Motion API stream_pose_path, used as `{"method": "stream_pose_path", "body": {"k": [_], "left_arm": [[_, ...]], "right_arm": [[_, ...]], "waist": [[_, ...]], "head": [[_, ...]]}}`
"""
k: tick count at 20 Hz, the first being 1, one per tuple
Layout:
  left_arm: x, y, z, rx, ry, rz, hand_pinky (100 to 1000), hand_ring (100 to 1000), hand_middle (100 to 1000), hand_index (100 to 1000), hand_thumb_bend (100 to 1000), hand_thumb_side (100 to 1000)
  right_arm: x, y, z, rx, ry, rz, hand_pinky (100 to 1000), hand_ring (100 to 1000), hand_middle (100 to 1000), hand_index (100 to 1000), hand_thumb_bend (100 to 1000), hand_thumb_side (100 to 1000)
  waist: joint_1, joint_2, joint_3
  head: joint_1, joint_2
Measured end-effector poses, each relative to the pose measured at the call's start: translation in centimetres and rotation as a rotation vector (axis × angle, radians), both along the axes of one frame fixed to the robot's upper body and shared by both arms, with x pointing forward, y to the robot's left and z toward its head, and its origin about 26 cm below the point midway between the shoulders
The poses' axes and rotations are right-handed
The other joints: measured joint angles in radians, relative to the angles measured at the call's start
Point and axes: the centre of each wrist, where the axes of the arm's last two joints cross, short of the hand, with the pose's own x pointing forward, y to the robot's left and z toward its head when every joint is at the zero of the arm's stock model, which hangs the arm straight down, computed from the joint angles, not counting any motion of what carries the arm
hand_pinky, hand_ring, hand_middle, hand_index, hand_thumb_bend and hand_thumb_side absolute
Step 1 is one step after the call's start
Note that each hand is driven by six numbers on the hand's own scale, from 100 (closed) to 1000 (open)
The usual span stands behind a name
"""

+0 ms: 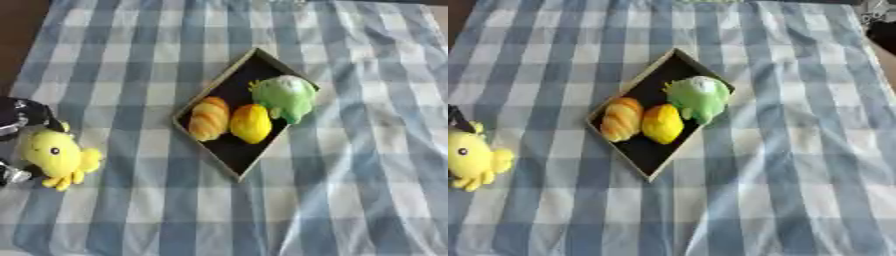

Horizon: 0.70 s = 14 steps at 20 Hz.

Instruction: Pick up objects on the table and place them in the box.

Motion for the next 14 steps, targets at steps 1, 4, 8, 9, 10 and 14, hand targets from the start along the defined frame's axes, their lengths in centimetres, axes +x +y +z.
{"method": "stream_pose_path", "body": {"k": [1,4,8,9,10,14], "left_arm": [[0.0,-0.1,0.0,-0.007,0.0,-0.004,727,698,579,672,338,100],[-0.5,-0.9,1.0,-0.017,-0.03,-0.039,718,687,567,657,338,100],[-1.6,-3.0,4.7,-0.057,-0.143,-0.116,713,677,567,647,332,100],[-1.8,-3.7,5.9,-0.071,-0.182,-0.147,709,675,567,649,319,100],[-2.0,-4.3,7.2,-0.083,-0.217,-0.181,708,675,567,650,314,100],[-2.1,-7.4,11.5,-0.137,-0.308,-0.337,700,670,566,652,285,100]], "right_arm": [[0.0,0.0,-0.1,0.001,0.002,-0.002,895,969,906,876,100,473],[0.0,-0.1,-0.2,0.005,0.004,-0.007,895,968,904,875,100,473],[-0.1,-0.2,-0.1,0.011,-0.002,-0.017,895,967,903,873,100,453],[-0.1,-0.2,-0.1,0.013,-0.004,-0.018,895,966,902,872,100,445],[-0.1,-0.2,-0.1,0.014,-0.006,-0.019,895,966,902,872,100,446],[-0.1,-0.2,0.0,0.014,-0.009,-0.019,895,966,901,871,100,451]], "waist": [[0.0,0.0,0.0],[0.0,0.0,0.0],[0.004,0.0,0.002],[0.006,0.0,0.003],[0.008,0.0,0.003],[0.013,-0.001,0.005]], "head": [[0.0,0.0],[0.0,0.0],[-0.002,0.0],[-0.005,0.0],[-0.007,0.0],[-0.022,0.001]]}}
